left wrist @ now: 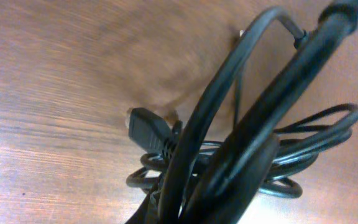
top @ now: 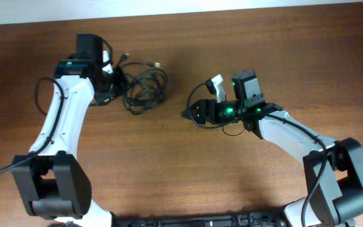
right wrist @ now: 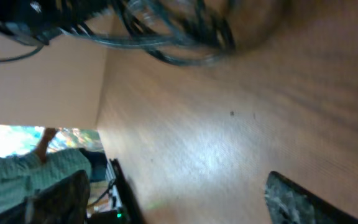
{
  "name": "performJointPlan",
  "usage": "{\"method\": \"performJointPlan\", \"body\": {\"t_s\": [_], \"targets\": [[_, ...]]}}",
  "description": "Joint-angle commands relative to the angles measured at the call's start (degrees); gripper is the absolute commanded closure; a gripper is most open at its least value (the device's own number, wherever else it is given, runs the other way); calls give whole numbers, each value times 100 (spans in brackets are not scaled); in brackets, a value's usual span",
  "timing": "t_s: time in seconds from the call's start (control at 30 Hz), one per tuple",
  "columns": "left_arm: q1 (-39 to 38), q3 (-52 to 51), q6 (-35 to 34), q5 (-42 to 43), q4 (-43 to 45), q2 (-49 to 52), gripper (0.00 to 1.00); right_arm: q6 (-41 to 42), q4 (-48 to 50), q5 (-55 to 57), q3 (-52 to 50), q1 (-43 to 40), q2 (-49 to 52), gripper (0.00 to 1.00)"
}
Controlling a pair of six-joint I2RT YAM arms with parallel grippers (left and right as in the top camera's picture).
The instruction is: Untangle cables
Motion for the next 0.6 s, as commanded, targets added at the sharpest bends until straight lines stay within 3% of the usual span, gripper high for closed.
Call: {"method": "performJointPlan", "body": {"t_s": [0.0,0.03,0.13,0.4,0.47,0.57], "targets": [[-684,129,1456,348,-118,-136,100,-317,365,-348,22,37,-72,10],[-992,129,1993,348,-133,-138,100,-555,428,-352,20,72,-72,7],[-1207,129,2291,286,-258,-264,100,-1646,426,-315,22,7,-160,1],[-1222,129,2404,372,-437,-656,100,-2063,337,597,94,190,-374,1],[-1261,129,2406,918,-350,-656,99,-2065,339,1270,94,498,-372,1],[-1497,129,2409,903,-337,-656,99,-2238,289,2406,94,1163,-372,1]]}}
